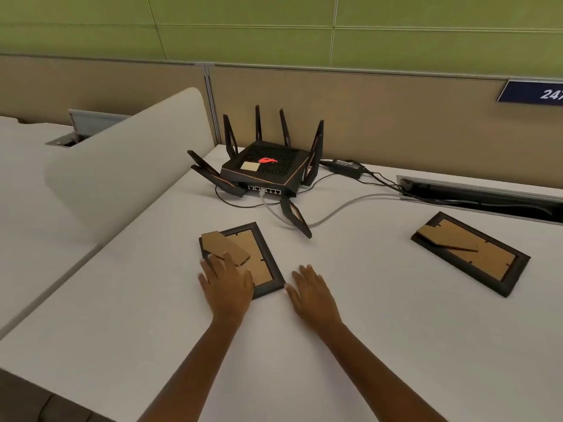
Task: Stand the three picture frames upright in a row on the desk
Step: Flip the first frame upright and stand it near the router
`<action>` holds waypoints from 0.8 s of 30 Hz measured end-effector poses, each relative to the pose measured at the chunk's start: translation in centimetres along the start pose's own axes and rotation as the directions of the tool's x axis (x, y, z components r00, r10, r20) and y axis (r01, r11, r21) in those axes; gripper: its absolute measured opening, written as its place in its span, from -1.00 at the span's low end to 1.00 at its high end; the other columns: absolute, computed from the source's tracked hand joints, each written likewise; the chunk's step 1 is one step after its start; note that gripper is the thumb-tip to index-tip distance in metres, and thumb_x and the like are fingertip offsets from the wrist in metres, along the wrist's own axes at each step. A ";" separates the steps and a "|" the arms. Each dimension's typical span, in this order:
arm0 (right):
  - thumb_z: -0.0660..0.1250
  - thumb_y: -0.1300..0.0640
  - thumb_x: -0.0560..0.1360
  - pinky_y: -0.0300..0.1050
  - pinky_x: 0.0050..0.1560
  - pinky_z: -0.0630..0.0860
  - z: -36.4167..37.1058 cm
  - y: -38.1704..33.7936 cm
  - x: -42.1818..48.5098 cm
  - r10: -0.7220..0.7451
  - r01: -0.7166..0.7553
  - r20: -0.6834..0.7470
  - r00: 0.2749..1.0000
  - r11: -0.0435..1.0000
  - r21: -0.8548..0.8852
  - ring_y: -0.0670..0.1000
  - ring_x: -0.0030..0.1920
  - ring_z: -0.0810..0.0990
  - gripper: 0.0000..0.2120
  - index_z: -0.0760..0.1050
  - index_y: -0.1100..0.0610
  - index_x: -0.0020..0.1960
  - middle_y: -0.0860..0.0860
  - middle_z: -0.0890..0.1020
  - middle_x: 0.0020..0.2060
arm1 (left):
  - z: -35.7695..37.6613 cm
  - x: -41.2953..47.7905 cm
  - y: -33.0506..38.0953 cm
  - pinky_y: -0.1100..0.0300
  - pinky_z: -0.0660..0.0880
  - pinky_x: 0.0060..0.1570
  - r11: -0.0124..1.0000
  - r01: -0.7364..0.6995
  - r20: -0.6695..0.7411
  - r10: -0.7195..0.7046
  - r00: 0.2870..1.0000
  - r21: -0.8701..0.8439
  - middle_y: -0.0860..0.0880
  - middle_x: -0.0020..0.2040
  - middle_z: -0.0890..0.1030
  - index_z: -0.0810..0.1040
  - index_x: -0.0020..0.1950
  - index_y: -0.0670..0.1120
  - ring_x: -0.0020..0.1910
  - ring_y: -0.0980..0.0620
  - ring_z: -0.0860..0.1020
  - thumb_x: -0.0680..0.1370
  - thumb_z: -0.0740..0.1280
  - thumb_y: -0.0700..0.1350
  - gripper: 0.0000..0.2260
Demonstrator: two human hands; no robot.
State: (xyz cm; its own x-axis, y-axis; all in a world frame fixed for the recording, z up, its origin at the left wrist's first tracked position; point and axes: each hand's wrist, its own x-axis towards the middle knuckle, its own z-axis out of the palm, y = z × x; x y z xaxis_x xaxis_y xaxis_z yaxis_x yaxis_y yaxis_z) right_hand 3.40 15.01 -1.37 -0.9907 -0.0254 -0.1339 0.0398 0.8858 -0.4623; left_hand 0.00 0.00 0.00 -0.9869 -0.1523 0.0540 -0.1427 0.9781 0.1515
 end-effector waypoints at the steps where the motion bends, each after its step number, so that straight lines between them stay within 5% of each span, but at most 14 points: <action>1: -0.45 -0.38 0.31 -0.04 0.50 -0.04 0.1 -0.6 0.1 0.007 -0.008 0.001 1.000 0.999 0.039 0.08 0.51 0.01 -0.07 0.13 0.13 0.43 0.09 0.14 0.49 | -0.2 0.0 -0.3 -0.12 0.21 0.40 0.998 0.067 0.039 -0.066 0.997 -0.013 -0.32 0.47 0.19 0.15 0.46 -0.21 0.47 -0.31 0.14 0.57 0.13 0.08 -0.44; 6: 0.03 -0.03 0.57 -0.02 0.49 0.00 1.0 -2.7 0.7 0.088 -0.080 -0.026 0.996 0.967 0.241 0.09 0.49 0.09 -0.53 0.24 0.21 0.38 0.14 0.22 0.46 | 0.1 0.8 -0.9 -0.06 0.33 0.33 0.966 0.197 0.156 -0.172 0.973 -0.170 -0.39 0.42 0.23 0.03 0.49 -0.23 0.41 -0.31 0.26 0.57 0.13 0.08 -0.38; 12: 0.14 0.12 0.55 0.07 0.45 0.21 0.4 -4.8 1.8 0.250 -0.224 0.020 0.968 0.826 0.517 0.17 0.43 0.22 -0.64 0.35 0.34 0.24 0.24 0.28 0.40 | -1.9 2.0 -0.5 -0.08 0.33 0.27 0.831 0.345 0.249 -0.257 0.934 -0.437 -0.32 0.34 0.30 0.04 0.49 -0.20 0.30 -0.25 0.34 0.59 0.13 -0.09 -0.48; 15: 0.20 0.19 0.50 -0.05 0.21 0.42 0.3 -5.2 2.1 0.298 -0.261 0.032 0.954 0.773 0.578 0.14 0.19 0.42 -0.87 0.36 0.23 0.00 0.20 0.39 0.18 | -2.1 2.7 -1.2 -0.10 0.32 0.27 0.705 0.421 0.281 -0.315 0.907 -0.570 -0.31 0.33 0.30 0.11 0.49 -0.13 0.29 -0.27 0.32 0.56 0.09 -0.24 -0.52; 19: 0.22 0.22 0.47 -0.20 -0.08 0.40 0.0 -5.6 2.1 0.335 -0.283 0.052 0.941 0.692 0.664 0.04 -0.04 0.42 -0.79 0.38 0.29 0.08 0.10 0.35 0.02 | -2.0 3.2 -2.2 -0.12 0.31 0.28 0.557 0.454 0.288 -0.362 0.886 -0.695 -0.31 0.35 0.34 0.18 0.46 -0.15 0.33 -0.29 0.30 0.56 0.10 -0.29 -0.54; 24: 0.13 0.18 0.54 -0.16 0.02 0.43 -1.5 -5.3 1.8 0.338 -0.301 0.103 0.936 0.610 0.733 0.05 0.01 0.47 -0.69 0.32 0.27 0.25 0.20 0.49 0.13 | -2.0 3.8 -2.6 -0.07 0.32 0.35 0.418 0.485 0.373 -0.322 0.870 -0.768 -0.26 0.37 0.39 0.27 0.41 -0.27 0.33 -0.27 0.35 0.59 0.07 -0.29 -0.63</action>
State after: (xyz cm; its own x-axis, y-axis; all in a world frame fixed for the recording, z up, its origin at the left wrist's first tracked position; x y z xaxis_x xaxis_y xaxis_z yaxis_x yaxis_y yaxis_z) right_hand 1.18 11.01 2.13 -0.9001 0.2278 -0.3715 0.4178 0.2088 -0.8842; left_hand -3.23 -3.40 1.77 -0.8407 -0.3949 -0.3705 -0.4798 0.2261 0.8478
